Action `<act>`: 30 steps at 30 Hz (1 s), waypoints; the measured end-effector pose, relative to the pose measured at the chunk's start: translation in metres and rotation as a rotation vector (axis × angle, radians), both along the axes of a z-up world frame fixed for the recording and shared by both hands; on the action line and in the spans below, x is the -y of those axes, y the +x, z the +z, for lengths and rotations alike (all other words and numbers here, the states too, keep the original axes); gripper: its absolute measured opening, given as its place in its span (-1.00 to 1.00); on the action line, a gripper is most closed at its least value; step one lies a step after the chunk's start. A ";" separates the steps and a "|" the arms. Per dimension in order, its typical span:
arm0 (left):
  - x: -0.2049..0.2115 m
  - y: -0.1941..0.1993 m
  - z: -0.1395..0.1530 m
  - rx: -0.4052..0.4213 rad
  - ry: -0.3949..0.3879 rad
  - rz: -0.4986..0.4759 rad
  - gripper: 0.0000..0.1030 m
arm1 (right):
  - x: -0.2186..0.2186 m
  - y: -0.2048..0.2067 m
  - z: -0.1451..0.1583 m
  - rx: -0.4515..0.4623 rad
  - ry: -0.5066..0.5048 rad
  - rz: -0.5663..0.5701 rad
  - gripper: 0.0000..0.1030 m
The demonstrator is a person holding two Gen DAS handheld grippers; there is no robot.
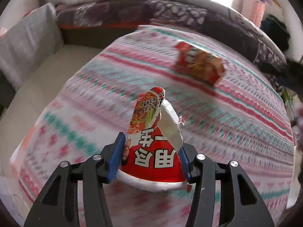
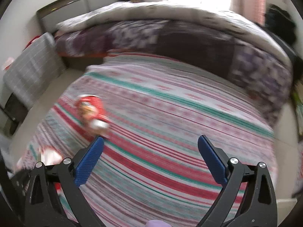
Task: Collect trash
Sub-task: 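Grasp the red noodle wrapper with left tool while right tool grasps red noodle cup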
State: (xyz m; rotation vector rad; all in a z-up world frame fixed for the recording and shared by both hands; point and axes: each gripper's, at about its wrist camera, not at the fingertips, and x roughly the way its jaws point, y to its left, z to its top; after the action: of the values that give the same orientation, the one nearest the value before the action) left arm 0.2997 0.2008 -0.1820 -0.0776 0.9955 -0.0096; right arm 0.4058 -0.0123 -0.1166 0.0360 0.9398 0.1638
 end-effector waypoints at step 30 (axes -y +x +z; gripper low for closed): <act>-0.063 -0.092 0.038 0.083 -0.105 0.131 0.00 | -0.069 -0.032 -0.004 -0.052 -0.087 0.128 -0.39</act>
State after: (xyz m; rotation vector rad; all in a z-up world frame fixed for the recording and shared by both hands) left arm 0.2080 0.2641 -0.1441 -0.2370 0.9048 0.0543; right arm 0.3742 0.0565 -0.1206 -0.1003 1.0008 0.2408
